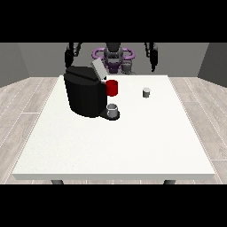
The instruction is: Insert the coffee pod into the coffee machine and close the lid
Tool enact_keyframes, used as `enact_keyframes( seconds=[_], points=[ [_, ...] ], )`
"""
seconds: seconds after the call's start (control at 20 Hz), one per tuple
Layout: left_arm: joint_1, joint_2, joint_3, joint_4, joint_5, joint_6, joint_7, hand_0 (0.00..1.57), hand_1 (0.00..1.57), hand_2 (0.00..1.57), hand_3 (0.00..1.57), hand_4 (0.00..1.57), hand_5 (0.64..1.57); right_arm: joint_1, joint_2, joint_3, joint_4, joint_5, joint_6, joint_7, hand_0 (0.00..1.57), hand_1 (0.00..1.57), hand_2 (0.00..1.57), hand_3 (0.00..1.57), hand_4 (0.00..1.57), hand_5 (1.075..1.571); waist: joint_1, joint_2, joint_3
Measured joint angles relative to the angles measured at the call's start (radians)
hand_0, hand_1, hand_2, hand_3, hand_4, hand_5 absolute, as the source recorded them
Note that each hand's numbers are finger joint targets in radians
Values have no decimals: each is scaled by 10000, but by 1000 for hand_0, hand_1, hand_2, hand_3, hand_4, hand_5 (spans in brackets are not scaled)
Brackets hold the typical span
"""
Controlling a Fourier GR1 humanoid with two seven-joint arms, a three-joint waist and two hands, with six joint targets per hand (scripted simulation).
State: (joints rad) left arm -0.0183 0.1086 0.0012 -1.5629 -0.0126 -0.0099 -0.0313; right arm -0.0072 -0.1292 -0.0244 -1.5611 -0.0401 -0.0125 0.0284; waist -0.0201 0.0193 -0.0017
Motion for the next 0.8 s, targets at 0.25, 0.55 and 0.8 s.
enact_keyframes(
  seconds=[0.25, 0.55, 0.8],
  points=[
    [209, 813, -174, 101, -479, -798, -474, 0, 0, 0, 0, 0, 1571, 187, 147, 156, 86, 92, 66, -49, 0, 0, 0, 0, 0, 1571, 86, -334, 11],
    [-284, 2387, -187, 459, -1507, -1602, -722, 0, 0, 0, 0, 0, 1571, -87, 418, 394, 29, 1257, -1056, -396, 0, 0, 0, 0, 0, 1571, -210, -3, 13],
    [-1393, 3056, 72, 1371, -2055, -1880, -390, 0, 0, 0, 0, 0, 1571, -726, 389, 472, 1, 1690, -1296, -425, 0, 0, 0, 0, 0, 1571, -695, 662, 16]
  ],
)
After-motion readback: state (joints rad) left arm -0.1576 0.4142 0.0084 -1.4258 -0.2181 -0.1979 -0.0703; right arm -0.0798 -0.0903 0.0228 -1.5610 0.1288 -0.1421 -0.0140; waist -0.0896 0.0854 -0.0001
